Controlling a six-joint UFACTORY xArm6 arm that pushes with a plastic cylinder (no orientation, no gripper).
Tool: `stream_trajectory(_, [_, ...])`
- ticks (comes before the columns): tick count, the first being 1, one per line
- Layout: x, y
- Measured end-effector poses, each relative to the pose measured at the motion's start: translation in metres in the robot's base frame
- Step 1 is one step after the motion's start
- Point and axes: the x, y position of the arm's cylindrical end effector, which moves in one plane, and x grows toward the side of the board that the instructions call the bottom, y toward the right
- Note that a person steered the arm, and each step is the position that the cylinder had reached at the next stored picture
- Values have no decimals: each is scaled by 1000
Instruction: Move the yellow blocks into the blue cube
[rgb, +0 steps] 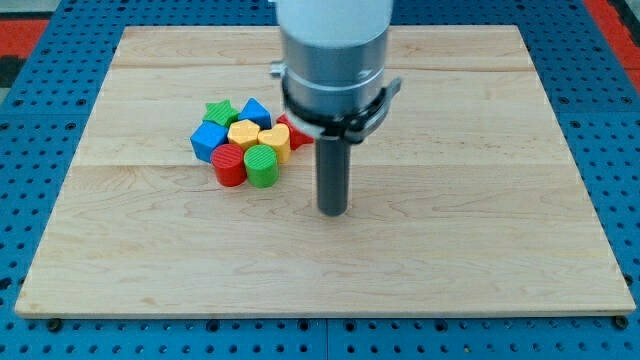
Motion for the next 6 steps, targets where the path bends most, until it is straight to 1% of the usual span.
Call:
stream_trajectory(1, [-39,-12])
stream_trajectory(2, [-58,-44])
stream_trajectory(3, [-67,-66])
stream_trajectory(4, [-68,-70])
stream_trajectory(5, [-68,-71])
stream_trajectory(6, [-66,-53])
